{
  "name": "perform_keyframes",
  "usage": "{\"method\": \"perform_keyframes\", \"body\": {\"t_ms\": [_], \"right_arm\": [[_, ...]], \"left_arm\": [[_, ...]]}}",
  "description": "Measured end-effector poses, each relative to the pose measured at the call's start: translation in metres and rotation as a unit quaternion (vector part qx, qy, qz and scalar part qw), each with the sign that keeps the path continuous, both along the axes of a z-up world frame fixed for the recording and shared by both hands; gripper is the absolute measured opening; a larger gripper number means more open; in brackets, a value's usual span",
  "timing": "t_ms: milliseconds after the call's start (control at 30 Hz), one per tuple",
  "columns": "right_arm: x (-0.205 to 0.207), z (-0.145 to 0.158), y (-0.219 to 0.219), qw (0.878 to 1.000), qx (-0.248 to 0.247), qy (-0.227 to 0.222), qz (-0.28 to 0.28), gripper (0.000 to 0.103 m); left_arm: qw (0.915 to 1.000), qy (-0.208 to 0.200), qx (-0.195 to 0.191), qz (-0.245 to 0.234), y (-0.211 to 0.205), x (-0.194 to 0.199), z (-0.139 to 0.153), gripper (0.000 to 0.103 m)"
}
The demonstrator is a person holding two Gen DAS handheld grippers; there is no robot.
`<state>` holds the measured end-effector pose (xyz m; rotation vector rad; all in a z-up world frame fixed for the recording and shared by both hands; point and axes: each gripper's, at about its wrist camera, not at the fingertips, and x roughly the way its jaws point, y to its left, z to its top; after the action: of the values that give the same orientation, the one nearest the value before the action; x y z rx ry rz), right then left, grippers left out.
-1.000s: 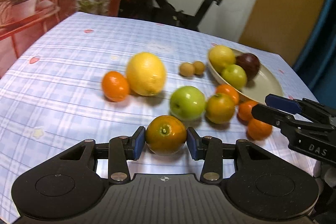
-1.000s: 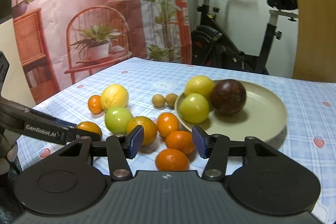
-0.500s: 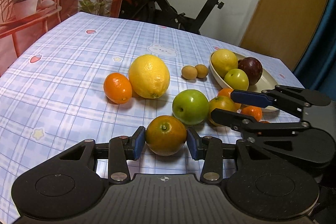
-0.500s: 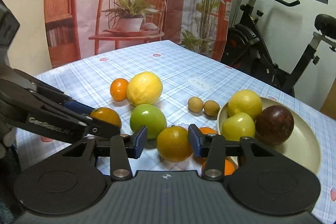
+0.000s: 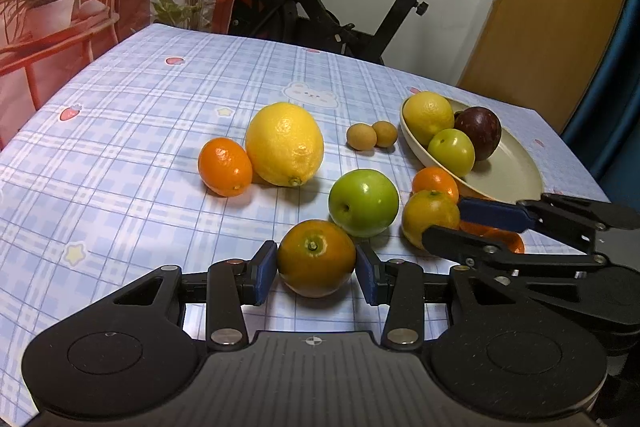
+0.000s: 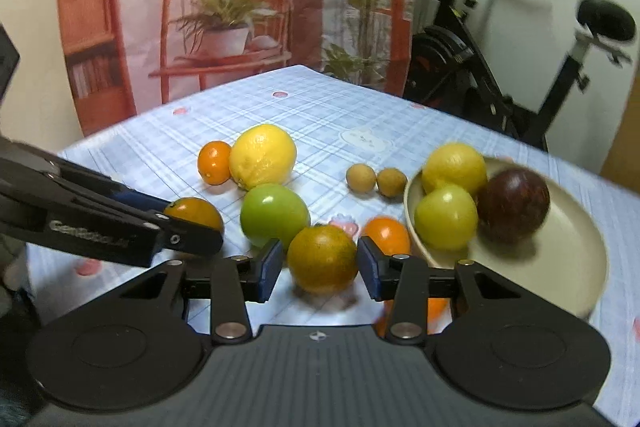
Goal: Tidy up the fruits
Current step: 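Lift the orange with the left tool off the tablecloth, then carry the orange onto the plate with the left tool while the right tool places a small orange there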
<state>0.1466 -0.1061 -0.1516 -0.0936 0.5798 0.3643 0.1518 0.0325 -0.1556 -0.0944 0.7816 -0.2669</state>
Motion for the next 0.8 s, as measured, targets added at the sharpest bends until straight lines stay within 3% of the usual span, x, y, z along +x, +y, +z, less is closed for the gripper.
{"method": "perform_keyframes", "body": {"t_ms": [800], "right_arm": [[0.01,-0.013,-0.001,1.0,0.02,-0.007,0.0,0.046]], "left_arm": [[0.9997,-0.011,0.023,-0.003,-0.007,-0.003,0.002,0.045]]}}
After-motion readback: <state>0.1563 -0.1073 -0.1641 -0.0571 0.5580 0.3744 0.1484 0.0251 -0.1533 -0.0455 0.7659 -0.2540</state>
